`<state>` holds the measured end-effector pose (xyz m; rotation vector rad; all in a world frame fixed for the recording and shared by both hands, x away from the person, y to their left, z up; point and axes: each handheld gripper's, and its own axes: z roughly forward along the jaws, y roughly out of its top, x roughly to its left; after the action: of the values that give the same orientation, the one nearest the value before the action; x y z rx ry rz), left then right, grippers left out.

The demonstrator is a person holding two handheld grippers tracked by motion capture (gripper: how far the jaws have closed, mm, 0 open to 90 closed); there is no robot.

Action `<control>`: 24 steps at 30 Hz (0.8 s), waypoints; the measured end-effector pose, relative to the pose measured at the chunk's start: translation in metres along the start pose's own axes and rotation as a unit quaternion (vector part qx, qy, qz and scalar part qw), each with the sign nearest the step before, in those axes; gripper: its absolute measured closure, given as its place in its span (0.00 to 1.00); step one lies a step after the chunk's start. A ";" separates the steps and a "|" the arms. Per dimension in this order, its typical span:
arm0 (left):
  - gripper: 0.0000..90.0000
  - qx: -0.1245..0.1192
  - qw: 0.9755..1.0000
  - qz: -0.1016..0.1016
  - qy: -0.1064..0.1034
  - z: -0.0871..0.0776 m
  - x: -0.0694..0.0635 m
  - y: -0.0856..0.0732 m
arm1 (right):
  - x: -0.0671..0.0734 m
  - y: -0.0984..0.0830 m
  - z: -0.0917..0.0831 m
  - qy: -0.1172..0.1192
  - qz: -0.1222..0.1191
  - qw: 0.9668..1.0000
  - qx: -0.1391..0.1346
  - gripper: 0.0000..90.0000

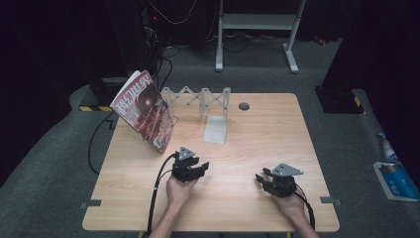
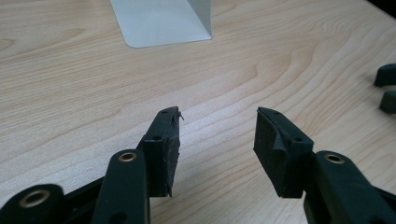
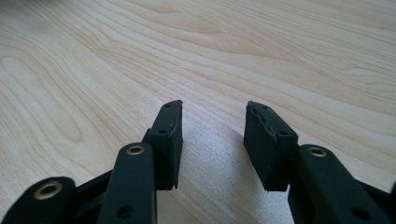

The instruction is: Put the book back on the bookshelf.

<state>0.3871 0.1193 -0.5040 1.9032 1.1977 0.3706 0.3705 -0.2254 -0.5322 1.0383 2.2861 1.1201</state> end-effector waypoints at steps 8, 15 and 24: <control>0.56 0.006 1.000 0.020 0.023 0.007 -0.003 -0.003 | 0.000 0.000 0.000 0.000 0.000 1.000 0.000 0.63; 0.55 0.005 0.999 0.030 0.040 0.015 -0.004 -0.006 | 0.000 0.000 0.000 0.000 0.000 1.000 0.000 0.63; 0.55 0.011 0.998 0.030 0.047 0.021 -0.004 -0.011 | 0.000 0.000 0.000 0.000 0.000 1.000 0.000 0.63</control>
<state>0.3916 0.1074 -0.5251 1.9617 1.2115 0.4853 0.3706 -0.2254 -0.5322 1.0383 2.2861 1.1199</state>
